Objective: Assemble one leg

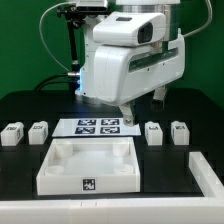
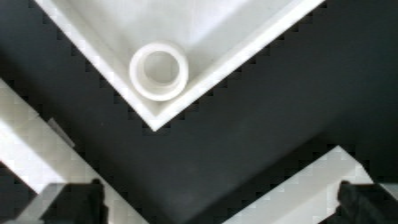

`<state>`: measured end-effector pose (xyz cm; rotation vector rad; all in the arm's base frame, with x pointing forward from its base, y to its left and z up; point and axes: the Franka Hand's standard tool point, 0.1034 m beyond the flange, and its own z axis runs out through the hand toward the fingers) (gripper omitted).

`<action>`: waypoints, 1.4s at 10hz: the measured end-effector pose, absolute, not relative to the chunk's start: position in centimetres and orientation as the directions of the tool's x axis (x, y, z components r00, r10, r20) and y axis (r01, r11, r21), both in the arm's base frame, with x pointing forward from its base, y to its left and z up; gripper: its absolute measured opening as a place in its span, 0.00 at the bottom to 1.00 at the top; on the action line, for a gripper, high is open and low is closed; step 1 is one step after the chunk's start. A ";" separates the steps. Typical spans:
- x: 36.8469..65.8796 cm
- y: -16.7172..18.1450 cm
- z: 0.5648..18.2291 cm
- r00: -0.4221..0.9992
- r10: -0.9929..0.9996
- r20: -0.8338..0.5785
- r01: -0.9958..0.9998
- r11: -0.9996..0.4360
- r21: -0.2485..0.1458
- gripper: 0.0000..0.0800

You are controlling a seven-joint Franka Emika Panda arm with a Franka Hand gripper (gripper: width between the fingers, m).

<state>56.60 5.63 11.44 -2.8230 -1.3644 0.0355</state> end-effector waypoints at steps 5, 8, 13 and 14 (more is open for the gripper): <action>56.6 5.6 11.4 0.621 0.783 -0.019 0.783 -0.621 -0.017 0.81; 56.6 5.6 11.3 0.621 0.783 -0.019 0.783 -0.621 -0.017 0.81; 49.9 2.6 8.6 0.294 0.956 -0.010 0.956 -0.294 0.004 0.81; 47.9 0.9 7.4 0.159 0.987 -0.006 0.987 -0.159 0.007 0.81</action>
Offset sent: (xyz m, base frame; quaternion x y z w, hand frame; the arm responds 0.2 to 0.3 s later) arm 0.0000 0.0000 0.0000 0.0000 0.0000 0.0000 1.0000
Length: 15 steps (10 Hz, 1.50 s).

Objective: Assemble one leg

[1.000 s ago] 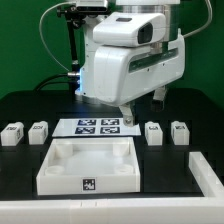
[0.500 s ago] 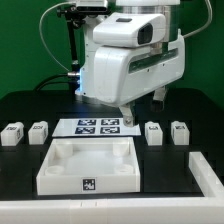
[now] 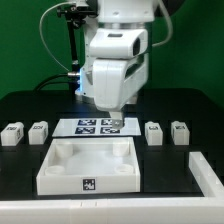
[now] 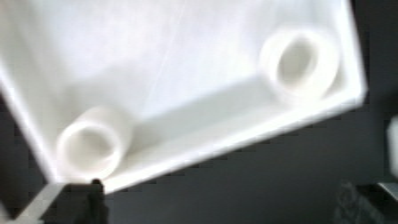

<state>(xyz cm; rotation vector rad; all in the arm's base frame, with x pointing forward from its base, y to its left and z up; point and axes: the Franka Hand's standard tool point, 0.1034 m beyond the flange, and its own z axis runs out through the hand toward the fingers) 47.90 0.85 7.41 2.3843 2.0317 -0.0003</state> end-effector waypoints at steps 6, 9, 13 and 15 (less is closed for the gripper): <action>43.5 -2.7 0.7 -0.005 1.000 0.025 0.999 0.006 -0.043 0.81; 43.5 -2.7 0.6 0.016 1.000 0.024 0.999 -0.015 -0.039 0.62; 43.6 -2.7 0.7 0.016 1.000 0.024 0.999 -0.015 -0.035 0.14; 43.6 -2.7 0.7 0.016 1.000 0.024 0.999 -0.016 -0.033 0.07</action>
Offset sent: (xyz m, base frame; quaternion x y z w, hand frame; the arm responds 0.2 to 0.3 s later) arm -0.0029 -0.0040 -0.0413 -0.0041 0.0372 0.0147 0.9992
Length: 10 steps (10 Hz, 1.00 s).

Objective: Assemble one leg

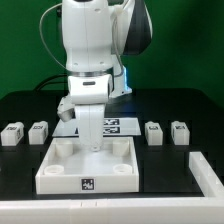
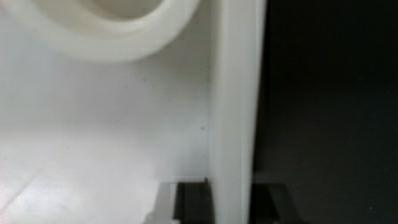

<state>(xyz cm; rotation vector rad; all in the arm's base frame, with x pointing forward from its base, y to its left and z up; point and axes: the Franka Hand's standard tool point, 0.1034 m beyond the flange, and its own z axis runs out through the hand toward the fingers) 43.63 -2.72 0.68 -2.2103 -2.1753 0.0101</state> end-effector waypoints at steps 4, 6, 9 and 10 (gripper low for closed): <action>43.8 -2.6 0.7 0.015 1.000 0.024 0.999 -0.014 -0.031 0.07; 46.2 -0.2 1.1 -0.019 0.999 0.039 1.000 0.020 -0.007 0.07; 50.2 4.4 2.0 -0.038 0.997 0.073 0.999 0.036 0.027 0.07; 50.3 5.1 1.5 -0.025 0.997 0.079 1.000 0.025 0.001 0.07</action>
Offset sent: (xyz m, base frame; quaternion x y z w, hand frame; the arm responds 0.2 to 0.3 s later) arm 0.0000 0.0000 0.0000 0.0000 0.0000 0.0000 1.0000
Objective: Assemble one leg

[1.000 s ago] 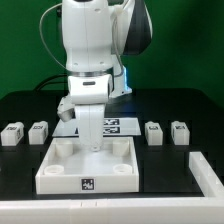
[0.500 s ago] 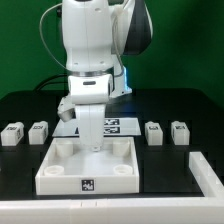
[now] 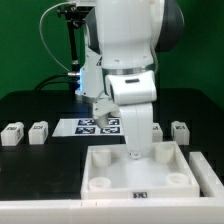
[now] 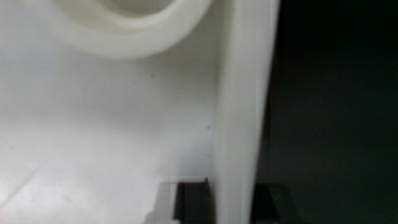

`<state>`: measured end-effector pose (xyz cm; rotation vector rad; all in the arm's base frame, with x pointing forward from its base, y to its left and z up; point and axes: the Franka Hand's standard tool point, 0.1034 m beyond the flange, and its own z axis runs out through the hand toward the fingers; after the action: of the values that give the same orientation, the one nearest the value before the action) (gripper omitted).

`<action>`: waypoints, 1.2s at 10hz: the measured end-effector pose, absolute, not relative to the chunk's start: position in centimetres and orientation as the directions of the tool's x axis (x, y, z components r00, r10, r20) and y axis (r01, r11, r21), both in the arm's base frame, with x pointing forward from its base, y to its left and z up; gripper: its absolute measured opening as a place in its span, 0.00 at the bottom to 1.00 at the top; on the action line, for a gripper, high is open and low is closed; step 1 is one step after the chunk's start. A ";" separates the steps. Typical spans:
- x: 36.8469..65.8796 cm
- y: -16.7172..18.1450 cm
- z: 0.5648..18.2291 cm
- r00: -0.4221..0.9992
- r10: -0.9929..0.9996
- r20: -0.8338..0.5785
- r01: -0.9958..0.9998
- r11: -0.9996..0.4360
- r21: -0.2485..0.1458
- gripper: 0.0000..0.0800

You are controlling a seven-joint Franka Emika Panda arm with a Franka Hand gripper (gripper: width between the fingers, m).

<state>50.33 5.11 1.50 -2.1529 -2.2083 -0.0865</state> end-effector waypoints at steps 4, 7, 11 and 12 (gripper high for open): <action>50.3 5.9 0.6 0.017 0.997 0.079 0.999 -0.014 -0.040 0.07; 50.2 7.1 0.6 0.038 0.996 0.076 0.998 -0.034 -0.044 0.07; 50.1 6.7 0.6 0.015 0.996 0.089 1.000 -0.015 0.002 0.09; 50.1 6.6 0.5 0.015 0.996 0.089 1.000 -0.015 0.002 0.09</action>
Offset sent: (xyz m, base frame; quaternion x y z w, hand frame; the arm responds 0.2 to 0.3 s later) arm 0.0213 0.0189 0.0020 -0.0020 -0.0132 0.0108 0.9999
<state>50.11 6.62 0.54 -2.1935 -2.1599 -0.0996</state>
